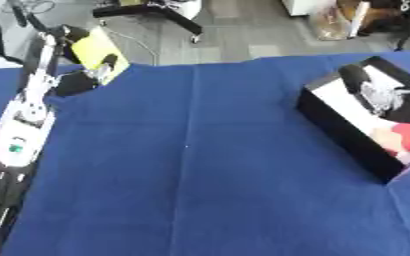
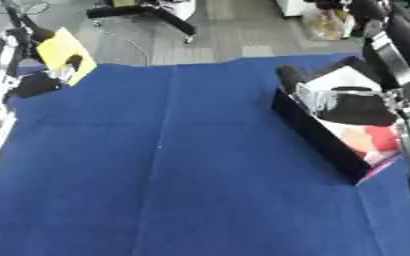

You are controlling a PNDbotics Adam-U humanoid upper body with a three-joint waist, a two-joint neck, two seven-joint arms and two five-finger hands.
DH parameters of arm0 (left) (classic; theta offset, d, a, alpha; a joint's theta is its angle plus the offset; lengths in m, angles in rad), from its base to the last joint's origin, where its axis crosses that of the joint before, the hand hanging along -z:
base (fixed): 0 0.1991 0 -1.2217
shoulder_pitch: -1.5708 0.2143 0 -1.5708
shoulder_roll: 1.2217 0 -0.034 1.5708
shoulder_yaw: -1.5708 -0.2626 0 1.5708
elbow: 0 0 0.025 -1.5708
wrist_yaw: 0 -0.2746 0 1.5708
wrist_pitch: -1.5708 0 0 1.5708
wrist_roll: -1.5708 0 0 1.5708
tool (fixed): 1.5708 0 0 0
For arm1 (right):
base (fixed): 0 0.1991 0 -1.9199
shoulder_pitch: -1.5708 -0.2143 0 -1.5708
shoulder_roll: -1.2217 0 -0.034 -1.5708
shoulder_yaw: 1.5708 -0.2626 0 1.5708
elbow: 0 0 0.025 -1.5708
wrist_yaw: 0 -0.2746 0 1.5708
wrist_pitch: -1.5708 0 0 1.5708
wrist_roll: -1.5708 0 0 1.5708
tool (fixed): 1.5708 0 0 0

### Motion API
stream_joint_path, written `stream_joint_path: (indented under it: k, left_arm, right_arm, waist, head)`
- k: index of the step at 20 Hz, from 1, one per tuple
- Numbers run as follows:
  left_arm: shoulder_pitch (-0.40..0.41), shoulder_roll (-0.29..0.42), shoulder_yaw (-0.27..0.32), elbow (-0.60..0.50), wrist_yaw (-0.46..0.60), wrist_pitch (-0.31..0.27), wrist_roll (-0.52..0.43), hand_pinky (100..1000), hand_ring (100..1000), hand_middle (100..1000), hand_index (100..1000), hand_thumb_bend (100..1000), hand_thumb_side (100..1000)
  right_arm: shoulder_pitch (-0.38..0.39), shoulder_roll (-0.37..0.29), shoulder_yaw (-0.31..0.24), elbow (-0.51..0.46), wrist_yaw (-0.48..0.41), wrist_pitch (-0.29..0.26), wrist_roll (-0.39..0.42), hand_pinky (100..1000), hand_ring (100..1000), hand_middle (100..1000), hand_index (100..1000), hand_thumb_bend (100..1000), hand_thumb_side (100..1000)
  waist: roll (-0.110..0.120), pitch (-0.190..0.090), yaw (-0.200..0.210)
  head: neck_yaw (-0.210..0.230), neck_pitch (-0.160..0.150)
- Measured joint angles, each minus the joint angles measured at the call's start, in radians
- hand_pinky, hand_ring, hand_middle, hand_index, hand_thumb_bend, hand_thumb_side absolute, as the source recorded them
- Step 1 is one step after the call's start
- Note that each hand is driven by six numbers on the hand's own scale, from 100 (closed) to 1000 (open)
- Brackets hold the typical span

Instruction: Pick up the objects with one hand, pass them to the other hand, and then place them into the box on the other side of the table.

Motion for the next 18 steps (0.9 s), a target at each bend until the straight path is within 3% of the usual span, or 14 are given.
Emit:
stream_joint_path:
  k: [4, 8, 18]
  left_arm:
    - [0.000, -0.116, -0.044, -0.085, 0.167, -0.036, -0.109, 544, 455, 487, 588, 128, 123]
    - [0.000, -0.177, -0.075, -0.129, 0.288, -0.045, -0.173, 547, 459, 490, 592, 128, 127]
    - [-0.019, -0.237, -0.154, -0.181, 0.395, -0.046, -0.271, 555, 463, 494, 598, 121, 153]
  right_arm:
    - [-0.003, -0.001, 0.024, 0.000, -0.117, 0.069, 0.025, 782, 841, 917, 968, 394, 555]
    - [-0.020, 0.000, 0.042, 0.000, -0.215, 0.156, 0.020, 768, 835, 916, 958, 410, 554]
    - [-0.028, 0.005, 0.084, 0.000, -0.343, 0.247, 0.082, 753, 835, 934, 950, 445, 528]
  waist:
    - [0.000, -0.008, 0.001]
    - [0.000, -0.008, 0.001]
    - [-0.002, -0.008, 0.012]
  head:
    - [-0.012, 0.008]
    - [-0.024, 0.009]
    - [-0.059, 0.009]
